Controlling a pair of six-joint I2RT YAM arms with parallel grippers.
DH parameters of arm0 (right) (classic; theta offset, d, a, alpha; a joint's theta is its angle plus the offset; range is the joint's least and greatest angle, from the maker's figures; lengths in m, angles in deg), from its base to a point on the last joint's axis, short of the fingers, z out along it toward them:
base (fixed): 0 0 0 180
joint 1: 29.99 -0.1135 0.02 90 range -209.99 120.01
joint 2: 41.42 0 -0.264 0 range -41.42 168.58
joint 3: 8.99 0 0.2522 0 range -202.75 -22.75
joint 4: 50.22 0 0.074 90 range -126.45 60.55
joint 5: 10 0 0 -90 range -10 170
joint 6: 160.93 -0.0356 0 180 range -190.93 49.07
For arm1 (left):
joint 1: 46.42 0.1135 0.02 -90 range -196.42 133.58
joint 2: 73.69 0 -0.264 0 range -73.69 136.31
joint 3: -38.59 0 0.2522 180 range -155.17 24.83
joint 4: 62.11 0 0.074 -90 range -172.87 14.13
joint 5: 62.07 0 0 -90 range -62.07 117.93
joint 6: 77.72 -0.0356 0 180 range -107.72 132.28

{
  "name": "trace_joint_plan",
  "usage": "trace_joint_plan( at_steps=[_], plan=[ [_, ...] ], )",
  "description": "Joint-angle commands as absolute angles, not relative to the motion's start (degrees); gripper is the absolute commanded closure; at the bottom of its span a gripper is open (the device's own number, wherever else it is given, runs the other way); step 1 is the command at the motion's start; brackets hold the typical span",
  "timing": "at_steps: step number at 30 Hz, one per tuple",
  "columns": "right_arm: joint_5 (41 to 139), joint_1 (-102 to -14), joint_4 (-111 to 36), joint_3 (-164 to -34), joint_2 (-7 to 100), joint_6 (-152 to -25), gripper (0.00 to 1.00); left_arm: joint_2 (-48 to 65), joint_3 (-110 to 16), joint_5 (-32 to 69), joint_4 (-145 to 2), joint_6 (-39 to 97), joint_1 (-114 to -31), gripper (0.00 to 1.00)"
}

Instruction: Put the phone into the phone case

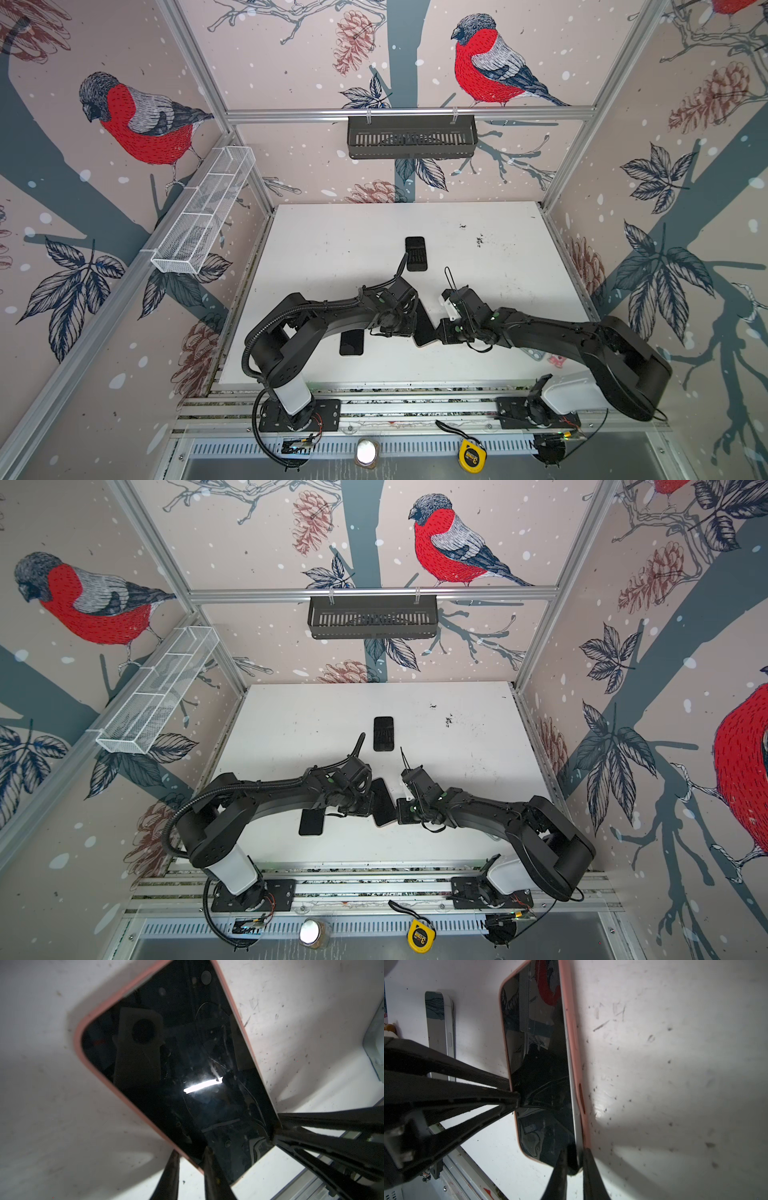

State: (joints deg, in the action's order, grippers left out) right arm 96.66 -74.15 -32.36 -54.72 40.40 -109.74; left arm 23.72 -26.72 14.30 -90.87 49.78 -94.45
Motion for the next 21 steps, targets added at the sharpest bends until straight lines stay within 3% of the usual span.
trace_joint_plan(
  at_steps=[1, 6, 21],
  plan=[
    [96.71, -74.63, -29.38, -53.71, 42.14, -108.55, 0.9, 24.48, -26.37, 15.8, -92.56, 49.42, -94.65, 0.78],
    [97.09, -74.63, -28.74, -53.87, 43.36, -107.72, 0.95, 24.42, -26.32, 15.8, -92.48, 49.39, -94.66, 0.78],
    [94.35, -76.45, -24.71, -55.91, 48.36, -105.3, 0.97, 24.72, -26.32, 15.63, -92.13, 49.37, -94.65, 0.78]
  ],
)
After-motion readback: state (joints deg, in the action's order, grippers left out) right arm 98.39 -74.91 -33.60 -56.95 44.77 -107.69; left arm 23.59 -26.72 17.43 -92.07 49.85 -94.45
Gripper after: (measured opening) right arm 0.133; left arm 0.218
